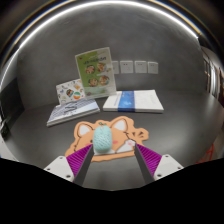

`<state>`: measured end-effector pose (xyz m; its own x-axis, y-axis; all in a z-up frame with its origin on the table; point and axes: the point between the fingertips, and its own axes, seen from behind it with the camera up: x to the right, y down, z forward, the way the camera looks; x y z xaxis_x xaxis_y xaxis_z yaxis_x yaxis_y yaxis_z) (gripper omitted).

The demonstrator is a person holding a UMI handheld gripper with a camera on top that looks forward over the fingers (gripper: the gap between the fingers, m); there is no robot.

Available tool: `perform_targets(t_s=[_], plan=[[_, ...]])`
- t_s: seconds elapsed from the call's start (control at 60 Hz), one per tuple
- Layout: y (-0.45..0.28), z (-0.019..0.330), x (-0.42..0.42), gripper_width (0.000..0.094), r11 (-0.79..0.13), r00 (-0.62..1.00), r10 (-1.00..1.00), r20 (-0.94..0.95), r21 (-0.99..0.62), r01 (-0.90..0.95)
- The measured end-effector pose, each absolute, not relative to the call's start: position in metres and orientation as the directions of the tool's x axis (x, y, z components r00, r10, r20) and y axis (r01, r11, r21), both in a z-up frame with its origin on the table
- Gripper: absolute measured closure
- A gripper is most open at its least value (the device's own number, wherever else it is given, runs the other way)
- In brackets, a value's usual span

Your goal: Arrange mouse

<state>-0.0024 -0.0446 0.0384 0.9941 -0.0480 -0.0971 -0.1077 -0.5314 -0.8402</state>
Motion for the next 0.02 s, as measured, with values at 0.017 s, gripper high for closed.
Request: perform_targets(t_s=[0.017], plan=[[-0.0497,0.0382,0.0027,0.0083,-0.535,0.994,-0.054,-0.097,-0.838,-0.111]])
